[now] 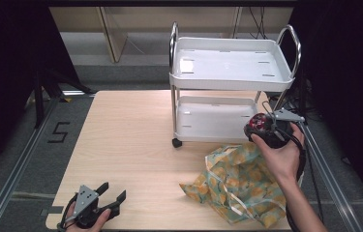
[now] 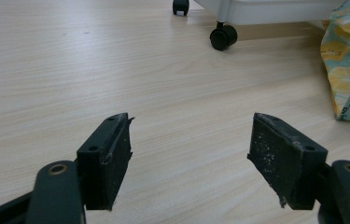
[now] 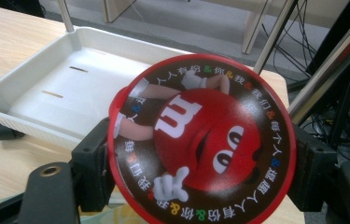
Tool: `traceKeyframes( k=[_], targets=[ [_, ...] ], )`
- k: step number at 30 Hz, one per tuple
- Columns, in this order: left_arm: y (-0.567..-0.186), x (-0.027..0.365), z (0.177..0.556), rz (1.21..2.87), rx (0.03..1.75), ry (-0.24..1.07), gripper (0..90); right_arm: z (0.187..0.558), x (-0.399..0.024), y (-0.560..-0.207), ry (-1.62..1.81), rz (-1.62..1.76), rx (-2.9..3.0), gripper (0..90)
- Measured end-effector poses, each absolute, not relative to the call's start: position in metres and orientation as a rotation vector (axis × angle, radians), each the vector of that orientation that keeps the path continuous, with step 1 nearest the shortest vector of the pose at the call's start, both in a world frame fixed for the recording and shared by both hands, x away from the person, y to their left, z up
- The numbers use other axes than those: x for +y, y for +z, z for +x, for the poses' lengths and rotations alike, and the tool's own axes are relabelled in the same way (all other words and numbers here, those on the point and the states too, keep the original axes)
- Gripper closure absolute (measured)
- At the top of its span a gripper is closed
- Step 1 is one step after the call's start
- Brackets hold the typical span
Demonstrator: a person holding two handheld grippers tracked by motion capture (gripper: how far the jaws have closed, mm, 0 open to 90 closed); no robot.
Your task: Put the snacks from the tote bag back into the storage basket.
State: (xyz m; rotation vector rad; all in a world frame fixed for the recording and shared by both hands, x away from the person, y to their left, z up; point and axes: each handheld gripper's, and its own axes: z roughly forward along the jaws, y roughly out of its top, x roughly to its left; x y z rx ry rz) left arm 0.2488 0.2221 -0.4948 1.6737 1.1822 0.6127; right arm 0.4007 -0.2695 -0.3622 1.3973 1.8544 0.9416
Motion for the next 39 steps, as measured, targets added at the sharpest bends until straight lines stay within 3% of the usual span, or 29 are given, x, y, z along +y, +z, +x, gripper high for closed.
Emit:
traceKeyframes(
  k=[39],
  targets=[
    [-0.495, 0.222, 0.249, 1.666, 1.179, 0.611, 29.0, 0.418, -0.264, -0.365, 0.928, 1.400, 1.848, 26.6]
  ],
)
